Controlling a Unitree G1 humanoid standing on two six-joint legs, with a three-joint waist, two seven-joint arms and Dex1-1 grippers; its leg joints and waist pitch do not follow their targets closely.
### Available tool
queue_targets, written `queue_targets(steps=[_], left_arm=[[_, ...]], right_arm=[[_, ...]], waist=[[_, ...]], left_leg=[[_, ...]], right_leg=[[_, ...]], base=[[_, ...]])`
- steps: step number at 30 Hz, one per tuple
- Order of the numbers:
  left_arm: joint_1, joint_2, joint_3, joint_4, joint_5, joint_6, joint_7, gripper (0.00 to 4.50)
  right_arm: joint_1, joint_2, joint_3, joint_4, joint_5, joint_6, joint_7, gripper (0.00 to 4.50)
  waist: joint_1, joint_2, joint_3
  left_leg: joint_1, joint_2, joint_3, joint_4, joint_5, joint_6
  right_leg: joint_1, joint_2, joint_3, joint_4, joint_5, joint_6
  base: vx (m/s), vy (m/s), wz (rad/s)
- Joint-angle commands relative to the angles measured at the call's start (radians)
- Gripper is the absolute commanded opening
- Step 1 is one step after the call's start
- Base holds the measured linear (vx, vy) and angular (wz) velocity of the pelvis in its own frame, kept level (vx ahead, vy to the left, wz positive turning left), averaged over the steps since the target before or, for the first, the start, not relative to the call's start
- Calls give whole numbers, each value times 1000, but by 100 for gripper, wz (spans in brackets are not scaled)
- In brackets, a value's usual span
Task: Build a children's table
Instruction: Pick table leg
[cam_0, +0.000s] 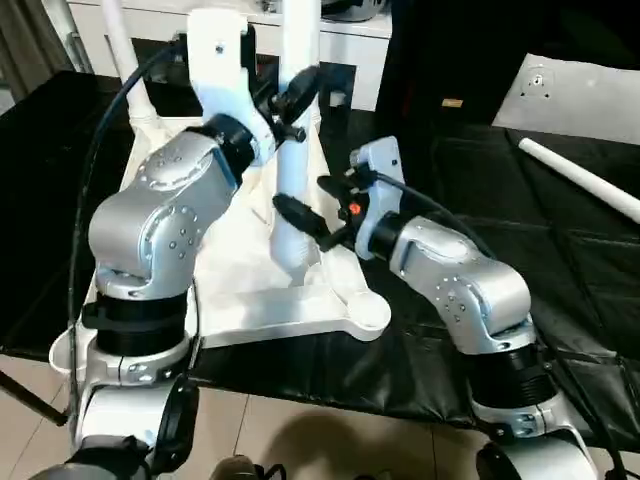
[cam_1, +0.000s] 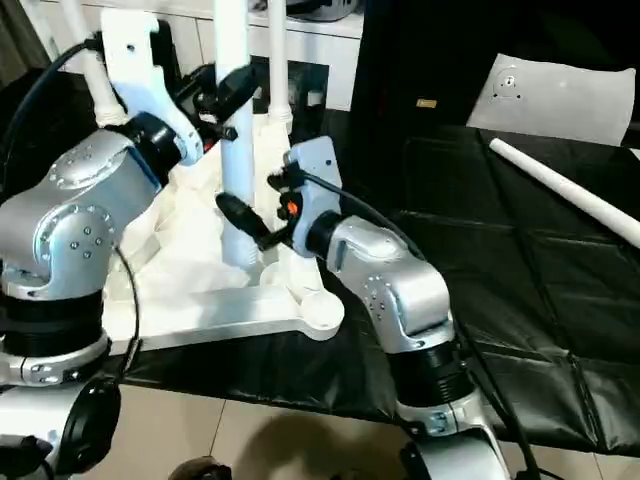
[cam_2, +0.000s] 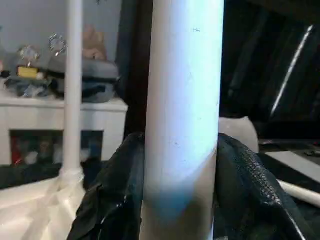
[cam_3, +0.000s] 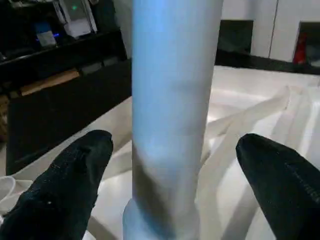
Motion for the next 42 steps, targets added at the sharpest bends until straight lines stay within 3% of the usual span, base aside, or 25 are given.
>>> queue_targets(steps=[1, 14, 16, 18, 20, 25, 26, 28, 32, 34, 42], left_arm=[[-16, -10, 12, -26, -23, 15, -4, 172], [-28, -13, 14, -62, -62, 57, -14, 172], [-30, -12, 15, -68, -66, 62, -12, 172], [-28, -10, 19, -75, -70, 68, -11, 172], [-24, -10, 21, -78, -71, 71, -12, 172], [-15, -10, 24, -76, -73, 76, -8, 172], [-16, -6, 22, -74, -71, 74, -10, 172], [-20, -8, 24, -65, -66, 66, -4, 172], [-18, 3, 12, -58, -43, 64, 1, 172], [-18, -8, 29, -59, -66, 69, -3, 242], [-5, 19, 44, -75, -105, 88, -50, 242]], right_arm=[[0, 2, 4, 14, 0, 11, -10, 403], [-4, 13, -8, 47, 5, -2, -2, 300], [-2, 8, -9, 44, 9, 1, 6, 279], [0, 4, -5, 38, 5, -3, 11, 271], [2, 3, 1, 32, 1, -9, 15, 245], [9, 4, 14, 23, -24, -52, 9, 202], [11, 7, 16, 22, -34, -74, 1, 202], [12, -1, 32, 16, -71, -108, -21, 196], [9, 9, 6, 7, -21, -45, -7, 191], [8, 9, 2, 7, -16, -50, -2, 191], [10, 8, -6, -13, 37, -45, 59, 191]], waist=[[-5, 3, -71], [-5, 2, -71], [-5, -4, -71], [-7, 2, -71], [-8, -2, -71], [-9, -1, -71], [-8, 5, -72], [-10, 0, -71], [-11, -1, -72], [-11, 0, -72], [-14, 0, -72]], left_leg=[[12, 33, 0, -84, -155, -67], [13, 34, 0, -85, -153, -66], [11, 33, 1, -84, -146, -63], [13, 34, 1, -84, -139, -64], [13, 33, 1, -84, -142, -66], [12, 33, 2, -83, -140, -66], [13, 33, 1, -82, -140, -67], [13, 33, 2, -83, -147, -71], [13, 33, 1, -83, -151, -62], [13, 33, 1, -83, -147, -63], [12, 33, 1, -83, -146, -61]], right_leg=[[53, -59, 49, -71, -155, -133], [52, -58, 48, -71, -157, -128], [54, -58, 48, -70, -158, -127], [51, -58, 49, -70, -160, -123], [52, -56, 49, -71, -154, -122], [52, -57, 49, -71, -145, -126], [52, -57, 49, -69, -141, -128], [52, -55, 48, -72, -148, -127], [54, -54, 49, -70, -147, -124], [54, -56, 49, -70, -142, -127], [54, -55, 48, -69, -141, -134]], base=[[0, 0, 0], [0, 0, 0], [0, 0, 0], [0, 0, 0], [0, 0, 0], [0, 0, 0], [0, 0, 0], [0, 0, 0], [0, 0, 0], [0, 0, 0], [0, 0, 0]])
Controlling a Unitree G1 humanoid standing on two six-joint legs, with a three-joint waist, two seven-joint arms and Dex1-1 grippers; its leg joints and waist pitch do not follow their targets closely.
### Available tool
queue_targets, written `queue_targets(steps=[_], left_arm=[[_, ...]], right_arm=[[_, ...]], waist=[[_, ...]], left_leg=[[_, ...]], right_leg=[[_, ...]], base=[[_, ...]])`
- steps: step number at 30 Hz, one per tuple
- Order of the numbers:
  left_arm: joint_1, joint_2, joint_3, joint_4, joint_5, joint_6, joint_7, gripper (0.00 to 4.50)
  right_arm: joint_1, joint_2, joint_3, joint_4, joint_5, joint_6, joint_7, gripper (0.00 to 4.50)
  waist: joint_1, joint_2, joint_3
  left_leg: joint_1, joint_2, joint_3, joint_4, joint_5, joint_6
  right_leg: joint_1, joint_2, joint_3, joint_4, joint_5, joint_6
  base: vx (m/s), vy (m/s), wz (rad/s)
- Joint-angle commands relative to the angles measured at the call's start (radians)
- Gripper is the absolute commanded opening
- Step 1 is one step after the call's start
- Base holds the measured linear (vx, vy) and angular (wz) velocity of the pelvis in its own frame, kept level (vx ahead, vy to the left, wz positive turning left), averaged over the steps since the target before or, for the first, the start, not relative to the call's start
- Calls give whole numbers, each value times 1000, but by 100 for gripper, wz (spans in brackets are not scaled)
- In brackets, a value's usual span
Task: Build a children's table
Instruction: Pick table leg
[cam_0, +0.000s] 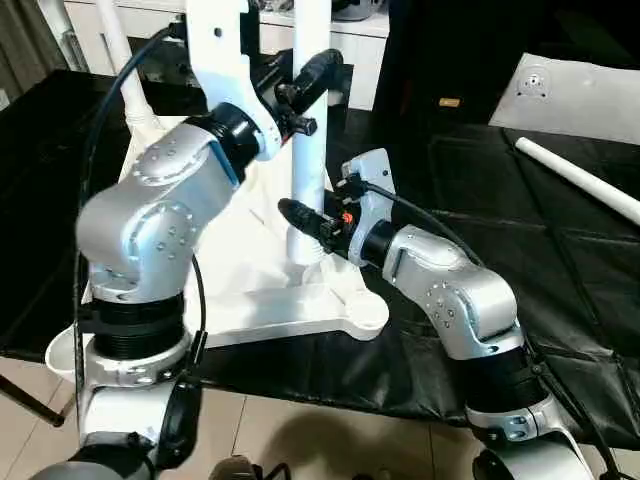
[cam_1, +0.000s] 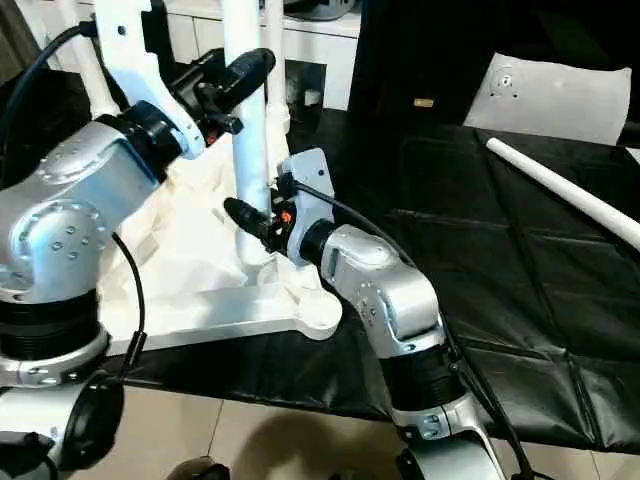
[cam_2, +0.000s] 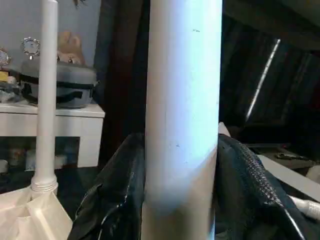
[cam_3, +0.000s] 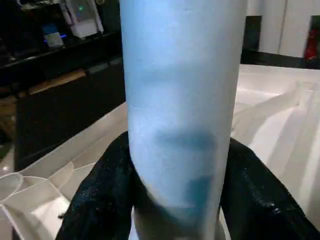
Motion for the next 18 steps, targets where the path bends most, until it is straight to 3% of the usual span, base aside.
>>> queue_targets(steps=[1, 4, 7, 10, 11, 12, 13, 18], left_arm=[[2, 13, 14, -15, -33, 28, -37, 242], [10, 14, 42, -17, -92, 55, -73, 242], [33, 30, 74, -17, -193, 94, -154, 242], [41, 36, 81, -14, -227, 106, -182, 242], [46, 37, 91, -4, -258, 120, -207, 242], [46, 37, 91, -4, -258, 120, -207, 242], [56, 48, 102, 8, -302, 142, -257, 242], [46, 71, 114, 58, -343, 163, -329, 242]], right_arm=[[-6, -6, -23, -46, 33, 10, 32, 191], [-4, -19, -30, -51, 53, 14, 61, 191], [1, -46, -51, -60, 103, 21, 122, 191], [4, -58, -58, -63, 119, 20, 151, 191], [9, -73, -62, -70, 139, 21, 187, 191], [9, -73, -62, -70, 139, 21, 187, 191], [19, -95, -69, -79, 163, 25, 236, 191], [27, -153, -84, -80, 227, 38, 348, 191]], waist=[[-6, 3, -73], [-6, 3, -73], [-3, 12, -74], [-4, 10, -74], [-1, 23, -75], [-3, 19, -74], [0, 19, -74], [12, 16, -74]], left_leg=[[13, 32, 1, -82, -147, -59], [12, 31, 2, -80, -140, -59], [13, 30, 1, -80, -143, -56], [12, 32, 1, -81, -153, -54], [14, 32, -1, -81, -154, -56], [14, 32, 0, -81, -158, -54], [16, 30, 0, -80, -164, -53], [15, 33, 0, -82, -170, -42]], right_leg=[[54, -55, 48, -69, -142, -135], [56, -55, 48, -68, -137, -141], [55, -55, 47, -66, -131, -153], [57, -55, 47, -68, -131, -161], [56, -55, 46, -64, -124, -167], [56, -55, 47, -68, -123, -169], [57, -54, 46, -68, -121, -172], [58, -57, 46, -68, -136, -183]], base=[[0, 0, 0], [0, 0, 0], [0, 0, 0], [0, 0, 0], [0, 0, 0], [0, 0, 0], [0, 0, 0], [0, 0, 0]])
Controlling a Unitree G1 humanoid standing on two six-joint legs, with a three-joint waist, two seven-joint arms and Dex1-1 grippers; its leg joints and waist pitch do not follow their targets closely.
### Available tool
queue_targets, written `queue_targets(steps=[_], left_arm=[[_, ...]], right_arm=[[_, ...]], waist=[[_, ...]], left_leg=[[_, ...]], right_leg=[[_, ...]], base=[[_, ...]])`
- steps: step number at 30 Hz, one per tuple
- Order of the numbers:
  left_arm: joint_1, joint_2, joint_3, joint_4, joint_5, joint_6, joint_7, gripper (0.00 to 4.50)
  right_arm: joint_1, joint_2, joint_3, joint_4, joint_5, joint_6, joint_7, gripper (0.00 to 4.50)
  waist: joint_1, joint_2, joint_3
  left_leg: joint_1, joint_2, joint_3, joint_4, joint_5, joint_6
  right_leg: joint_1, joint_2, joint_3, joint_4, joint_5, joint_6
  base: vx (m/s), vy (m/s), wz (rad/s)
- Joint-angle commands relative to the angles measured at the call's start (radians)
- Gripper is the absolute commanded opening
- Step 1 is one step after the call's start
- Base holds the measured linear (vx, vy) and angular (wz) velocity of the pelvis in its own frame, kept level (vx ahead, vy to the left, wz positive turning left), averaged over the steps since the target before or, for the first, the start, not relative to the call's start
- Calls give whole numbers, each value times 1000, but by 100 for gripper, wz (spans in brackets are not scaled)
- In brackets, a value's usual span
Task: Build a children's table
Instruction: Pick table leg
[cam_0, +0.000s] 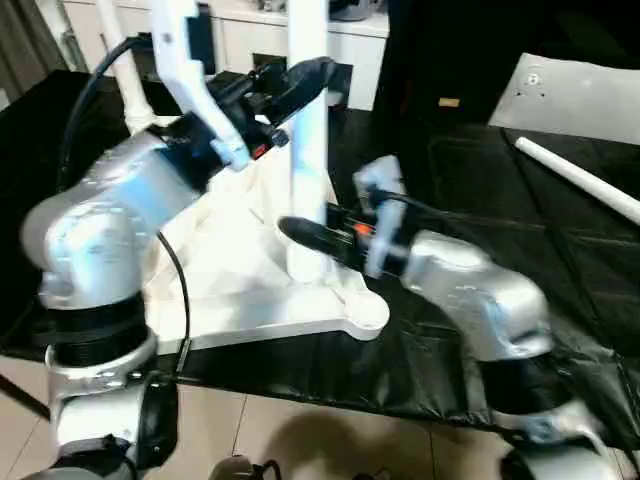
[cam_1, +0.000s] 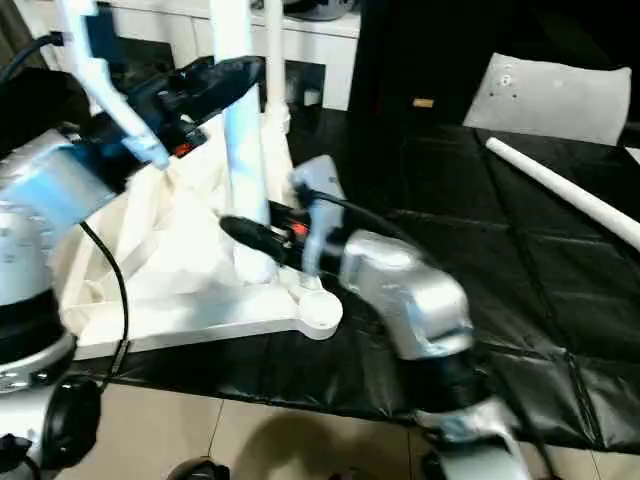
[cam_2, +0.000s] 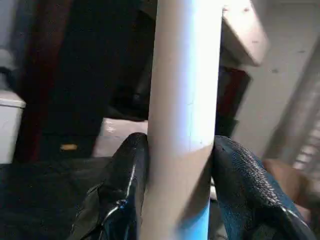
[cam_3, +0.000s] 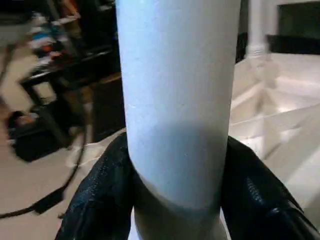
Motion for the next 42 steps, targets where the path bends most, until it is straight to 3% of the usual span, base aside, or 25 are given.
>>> queue_targets(steps=[1, 7, 14, 19, 24, 25, 33, 36, 42], left_arm=[[6, -2, -24, 29, -50, 40, -57, 242], [17, 52, -99, 41, -46, 38, -175, 242], [11, 54, -97, 85, -41, 39, -175, 242], [45, 123, -135, 61, -20, -24, -294, 242], [55, 155, -144, 88, 13, -57, -329, 241], [55, 160, -144, 101, 26, -76, -337, 268], [84, 207, -120, 151, -4, -103, -439, 333], [72, 172, -74, 166, -88, -63, -444, 352], [73, 150, -97, 147, -127, -38, -458, 411]], right_arm=[[-22, -11, -60, -34, 67, -9, 53, 191], [-20, -66, -76, -15, 111, 4, 157, 191], [-21, -81, -68, -11, 113, -2, 169, 191], [-21, -82, -66, -8, 108, -7, 184, 191], [-24, -88, -59, -3, 100, -13, 191, 191], [-26, -88, -59, 0, 99, -15, 191, 191], [-26, -85, -58, 6, 84, -33, 192, 191], [-16, -99, -44, -4, 90, -33, 219, 191], [-13, -114, -39, -16, 111, -18, 255, 191]], waist=[[0, 14, -75], [2, 17, -75], [1, 15, -76], [1, 17, -77], [1, 16, -74], [2, 16, -72], [2, 19, -76], [2, 18, -77], [5, 13, -75]], left_leg=[[15, 33, -1, -82, -169, -42], [15, 34, -1, -81, -160, -34], [15, 34, -1, -81, -164, -40], [16, 36, -2, -81, -150, -37], [18, 36, 0, -83, -174, -40], [22, 37, 2, -85, -189, -40], [18, 35, 1, -85, -175, -48], [18, 36, 2, -83, -175, -49], [18, 37, 3, -84, -186, -42]], right_leg=[[59, -57, 46, -68, -136, -183], [58, -58, 45, -68, -130, -193], [60, -59, 45, -67, -137, -204], [60, -59, 45, -64, -118, -203], [57, -61, 46, -66, -144, -202], [52, -60, 47, -70, -174, -195], [56, -60, 45, -64, -148, -201], [57, -61, 45, -61, -124, -220], [58, -61, 45, -65, -153, -217]], base=[[0, 0, 0], [0, 0, 0], [0, 0, 0], [0, 0, 0], [0, 0, 0], [0, 0, 0], [0, 0, 0], [0, 0, 0], [0, 0, 0]])
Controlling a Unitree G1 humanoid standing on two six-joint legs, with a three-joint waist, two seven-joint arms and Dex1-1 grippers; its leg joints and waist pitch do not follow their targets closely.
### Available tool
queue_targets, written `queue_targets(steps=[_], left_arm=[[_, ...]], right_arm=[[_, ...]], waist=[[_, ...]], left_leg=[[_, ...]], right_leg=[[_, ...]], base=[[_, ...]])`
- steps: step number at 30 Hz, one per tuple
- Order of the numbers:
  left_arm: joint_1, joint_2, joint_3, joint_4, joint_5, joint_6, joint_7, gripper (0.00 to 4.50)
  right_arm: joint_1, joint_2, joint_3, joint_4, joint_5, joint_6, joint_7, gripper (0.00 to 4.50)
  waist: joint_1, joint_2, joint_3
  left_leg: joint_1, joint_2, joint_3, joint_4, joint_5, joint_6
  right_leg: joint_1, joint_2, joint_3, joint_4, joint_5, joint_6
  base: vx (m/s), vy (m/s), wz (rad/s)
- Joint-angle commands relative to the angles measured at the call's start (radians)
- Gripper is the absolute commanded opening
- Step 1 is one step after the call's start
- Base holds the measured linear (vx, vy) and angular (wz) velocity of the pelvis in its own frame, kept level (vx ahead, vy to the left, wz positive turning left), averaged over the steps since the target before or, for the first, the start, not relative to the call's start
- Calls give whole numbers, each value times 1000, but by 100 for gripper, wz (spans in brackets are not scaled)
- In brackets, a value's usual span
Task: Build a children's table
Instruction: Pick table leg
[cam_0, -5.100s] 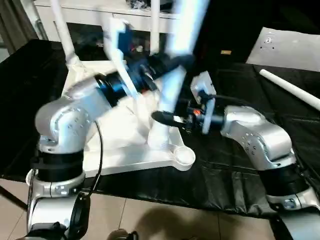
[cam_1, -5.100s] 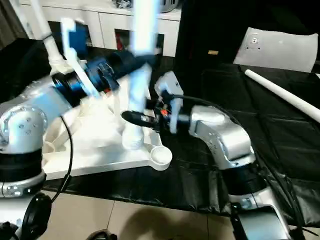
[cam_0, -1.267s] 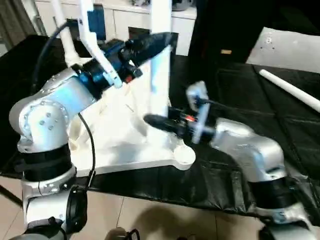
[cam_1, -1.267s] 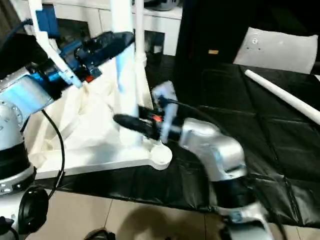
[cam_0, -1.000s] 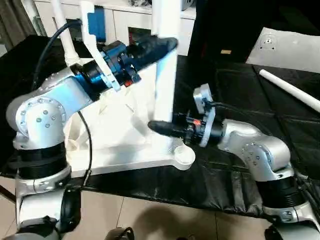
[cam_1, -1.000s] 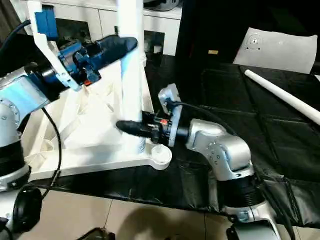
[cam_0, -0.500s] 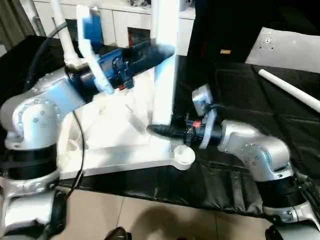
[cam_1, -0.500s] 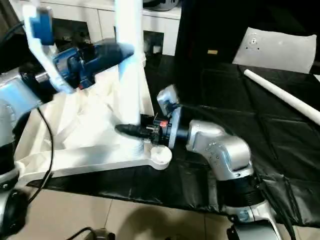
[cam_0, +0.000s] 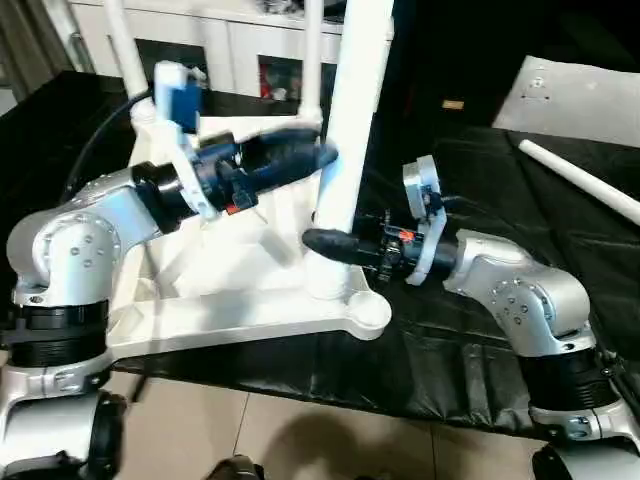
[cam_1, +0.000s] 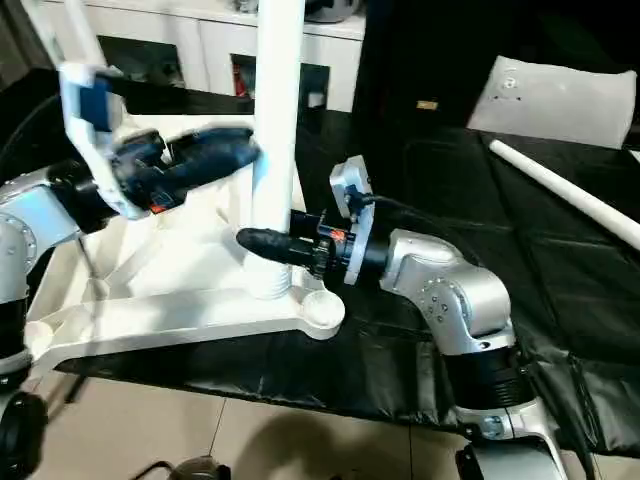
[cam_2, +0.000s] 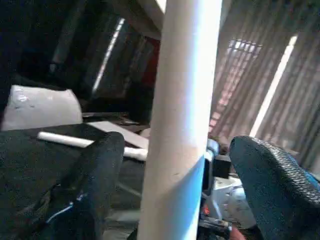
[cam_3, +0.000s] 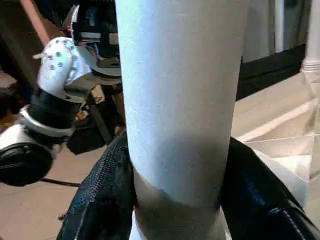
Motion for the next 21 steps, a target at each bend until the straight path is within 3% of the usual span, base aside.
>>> queue_targets(steps=[1, 9, 10, 11, 13, 21], left_arm=[[-12, -17, -28, -26, -32, 30, -8, 418], [-15, -52, -90, -38, -26, 41, -19, 450], [-15, -53, -94, -31, -14, 32, -17, 411], [-15, -53, -94, -31, -14, 32, -17, 411], [-17, -65, -78, -16, -28, 28, -15, 407], [-5, -55, -72, -35, -64, 37, -47, 325]], right_arm=[[-3, -16, 1, -33, 25, 7, 28, 191], [3, -50, 34, -48, 29, 29, 82, 191], [5, -52, 38, -49, 25, 27, 83, 191], [5, -52, 38, -49, 25, 27, 83, 191], [9, -57, 39, -51, 25, 28, 87, 191], [12, -64, 47, -53, 30, 28, 98, 191]], waist=[[3, 12, -74], [4, 9, -75], [4, 9, -74], [3, 13, -75], [3, 11, -75], [4, 11, -75]], left_leg=[[16, 33, 2, -83, -183, -39], [13, 33, 3, -81, -160, -27], [13, 34, 2, -81, -162, -27], [13, 33, 3, -81, -165, -28], [13, 33, 2, -81, -159, -28], [15, 34, 2, -81, -162, -25]], right_leg=[[57, -63, 46, -65, -155, -215], [60, -63, 46, -67, -154, -209], [60, -63, 46, -68, -162, -205], [59, -62, 46, -70, -166, -202], [59, -61, 45, -68, -154, -206], [58, -61, 45, -67, -154, -210]], base=[[0, 0, 0], [0, 0, 0], [0, 0, 0], [0, 0, 0], [0, 0, 0], [0, 0, 0]])
